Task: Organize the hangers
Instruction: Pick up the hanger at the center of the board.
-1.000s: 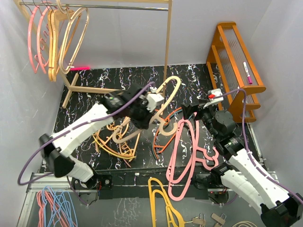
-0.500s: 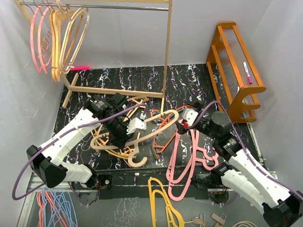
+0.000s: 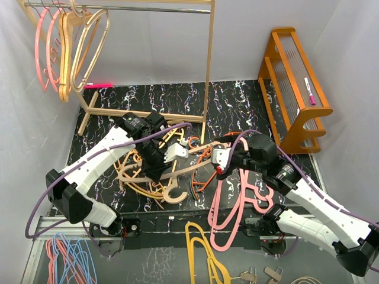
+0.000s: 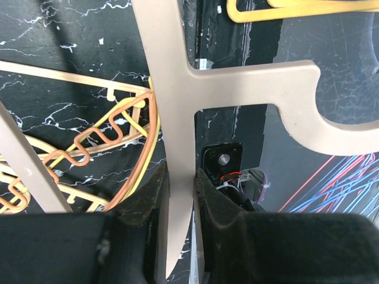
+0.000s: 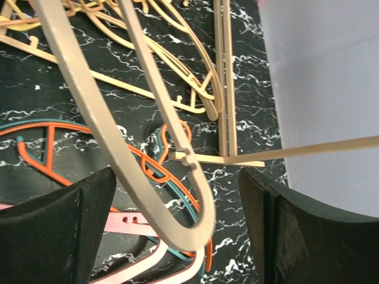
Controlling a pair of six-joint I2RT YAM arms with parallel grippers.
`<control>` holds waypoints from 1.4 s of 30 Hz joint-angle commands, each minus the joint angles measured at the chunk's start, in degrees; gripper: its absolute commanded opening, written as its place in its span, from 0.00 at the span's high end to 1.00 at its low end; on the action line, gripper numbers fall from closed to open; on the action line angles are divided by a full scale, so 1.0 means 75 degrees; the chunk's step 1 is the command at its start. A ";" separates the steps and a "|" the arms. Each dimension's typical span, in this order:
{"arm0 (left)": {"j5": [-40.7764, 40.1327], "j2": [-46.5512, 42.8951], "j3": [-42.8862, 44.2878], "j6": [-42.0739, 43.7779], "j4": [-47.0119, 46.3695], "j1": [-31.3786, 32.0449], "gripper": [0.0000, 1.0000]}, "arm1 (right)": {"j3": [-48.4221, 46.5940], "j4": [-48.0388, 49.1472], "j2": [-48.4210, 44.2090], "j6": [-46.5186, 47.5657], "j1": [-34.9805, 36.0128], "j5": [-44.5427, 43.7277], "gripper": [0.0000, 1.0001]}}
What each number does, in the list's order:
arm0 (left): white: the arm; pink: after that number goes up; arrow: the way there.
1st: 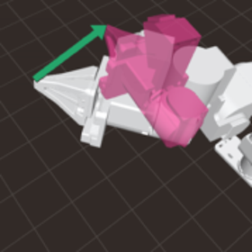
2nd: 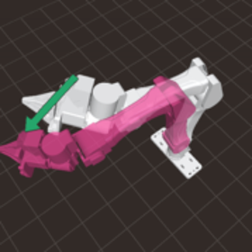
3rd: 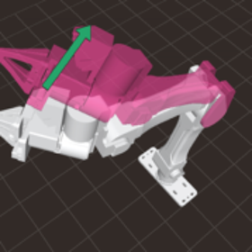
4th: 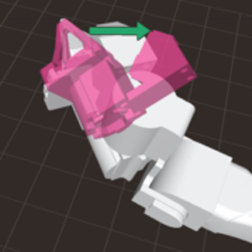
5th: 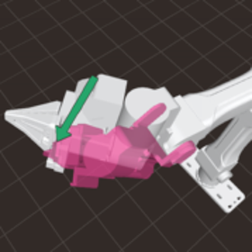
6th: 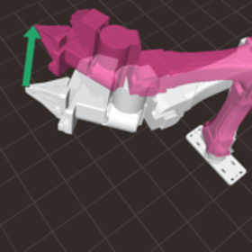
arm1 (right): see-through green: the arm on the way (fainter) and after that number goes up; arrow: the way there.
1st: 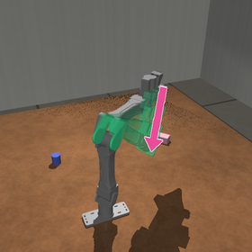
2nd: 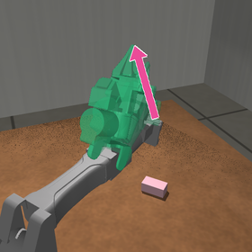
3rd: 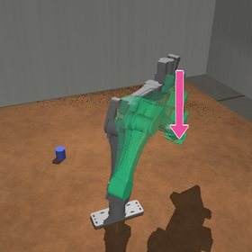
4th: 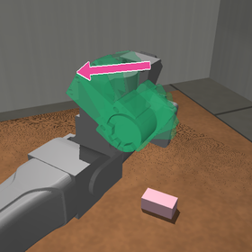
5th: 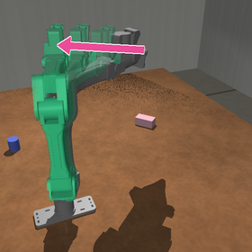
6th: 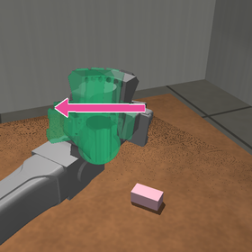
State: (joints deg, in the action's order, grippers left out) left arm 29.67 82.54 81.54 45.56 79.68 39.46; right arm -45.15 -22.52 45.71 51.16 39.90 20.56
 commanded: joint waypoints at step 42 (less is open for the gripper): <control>0.5281 -0.0905 -0.1056 0.8058 -0.0134 -0.7441 0.24 | -0.0730 -0.0601 0.0464 -0.1524 -0.0654 0.1311 0.92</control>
State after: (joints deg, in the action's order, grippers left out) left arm 60.40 77.19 76.34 88.88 72.23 -16.25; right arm -47.55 -30.09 49.43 40.16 35.64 27.42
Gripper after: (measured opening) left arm 0.754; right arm 0.124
